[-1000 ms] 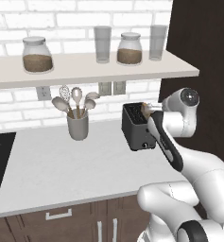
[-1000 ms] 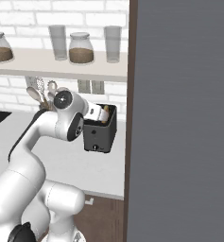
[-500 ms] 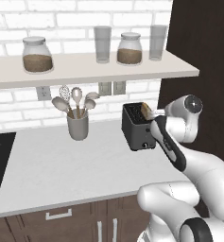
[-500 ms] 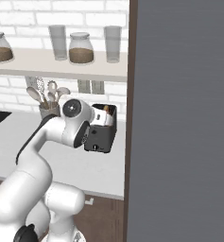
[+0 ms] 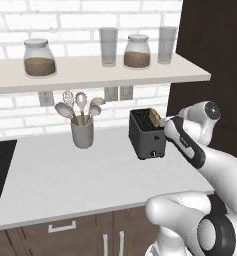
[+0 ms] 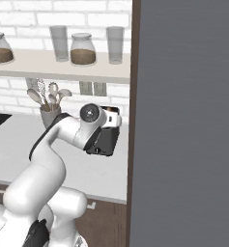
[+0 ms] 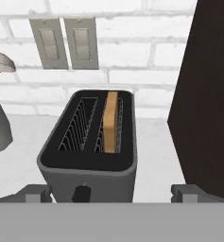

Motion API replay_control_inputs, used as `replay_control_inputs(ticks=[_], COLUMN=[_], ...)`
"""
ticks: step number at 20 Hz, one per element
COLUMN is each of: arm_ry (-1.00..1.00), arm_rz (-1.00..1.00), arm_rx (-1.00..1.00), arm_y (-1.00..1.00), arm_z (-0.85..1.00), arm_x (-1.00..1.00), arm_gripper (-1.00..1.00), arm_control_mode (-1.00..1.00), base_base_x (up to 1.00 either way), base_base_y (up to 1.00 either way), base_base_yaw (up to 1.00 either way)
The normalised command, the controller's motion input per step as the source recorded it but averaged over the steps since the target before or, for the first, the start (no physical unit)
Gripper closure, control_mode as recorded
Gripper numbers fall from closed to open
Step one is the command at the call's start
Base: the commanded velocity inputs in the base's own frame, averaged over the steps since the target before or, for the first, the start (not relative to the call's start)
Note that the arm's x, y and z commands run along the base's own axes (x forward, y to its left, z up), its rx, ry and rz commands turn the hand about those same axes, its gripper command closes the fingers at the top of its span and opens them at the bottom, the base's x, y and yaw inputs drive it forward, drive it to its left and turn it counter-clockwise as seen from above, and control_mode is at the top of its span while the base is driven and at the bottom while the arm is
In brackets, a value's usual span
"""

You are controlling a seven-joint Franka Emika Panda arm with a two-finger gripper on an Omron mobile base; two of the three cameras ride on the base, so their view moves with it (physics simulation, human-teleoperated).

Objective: Start the toaster. Once the lever pops up, take the bread to the plate on the dining counter.

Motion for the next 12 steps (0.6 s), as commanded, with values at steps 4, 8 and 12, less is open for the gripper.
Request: replay_control_inputs(ticks=[4,8,12], arm_ry=[0.00,0.00,0.01], arm_rz=[0.00,0.00,0.00], arm_rx=[0.00,0.00,0.00], arm_y=[0.00,0.07,0.19], arm_z=[0.00,-0.07,-0.11], arm_x=[0.34,0.26,0.26], arm_gripper=[-1.00,-1.00,-1.00], arm_control_mode=[-1.00,-1.00,-1.00], base_base_x=[0.00,0.00,0.00], base_base_y=[0.00,0.00,0.00], base_base_yaw=[0.00,0.00,0.00])
